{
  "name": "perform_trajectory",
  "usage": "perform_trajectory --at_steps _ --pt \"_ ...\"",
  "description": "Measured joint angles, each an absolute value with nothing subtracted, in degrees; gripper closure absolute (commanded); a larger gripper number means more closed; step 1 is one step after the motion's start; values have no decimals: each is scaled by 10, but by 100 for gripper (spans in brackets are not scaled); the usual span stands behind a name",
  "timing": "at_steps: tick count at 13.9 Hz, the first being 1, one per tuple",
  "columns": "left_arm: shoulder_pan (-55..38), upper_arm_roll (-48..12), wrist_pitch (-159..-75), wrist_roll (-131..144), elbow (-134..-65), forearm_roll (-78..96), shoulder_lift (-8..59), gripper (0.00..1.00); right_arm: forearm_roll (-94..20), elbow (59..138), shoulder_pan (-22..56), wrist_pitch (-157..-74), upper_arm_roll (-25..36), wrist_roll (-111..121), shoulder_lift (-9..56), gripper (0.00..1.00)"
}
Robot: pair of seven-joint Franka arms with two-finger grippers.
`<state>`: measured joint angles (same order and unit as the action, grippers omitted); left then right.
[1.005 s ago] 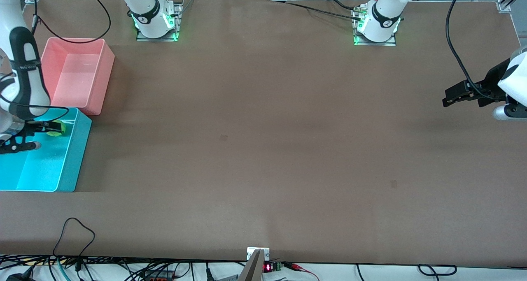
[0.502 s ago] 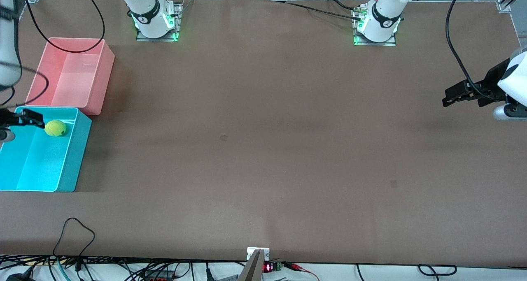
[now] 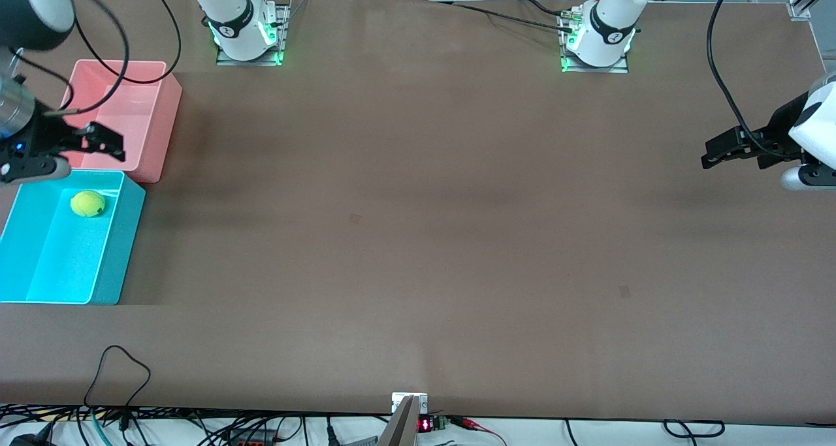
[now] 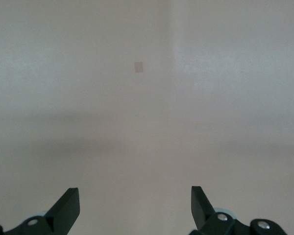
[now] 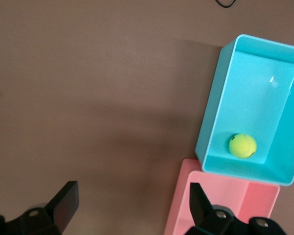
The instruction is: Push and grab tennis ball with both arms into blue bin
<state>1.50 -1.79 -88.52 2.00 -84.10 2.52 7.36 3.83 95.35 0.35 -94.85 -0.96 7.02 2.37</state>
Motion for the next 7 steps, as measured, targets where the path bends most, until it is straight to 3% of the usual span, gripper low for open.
perform_trajectory --at_steps 7 --pt "15 -18 -884 20 -841 25 74 0 38 937 14 -926 -2 47 23 0"
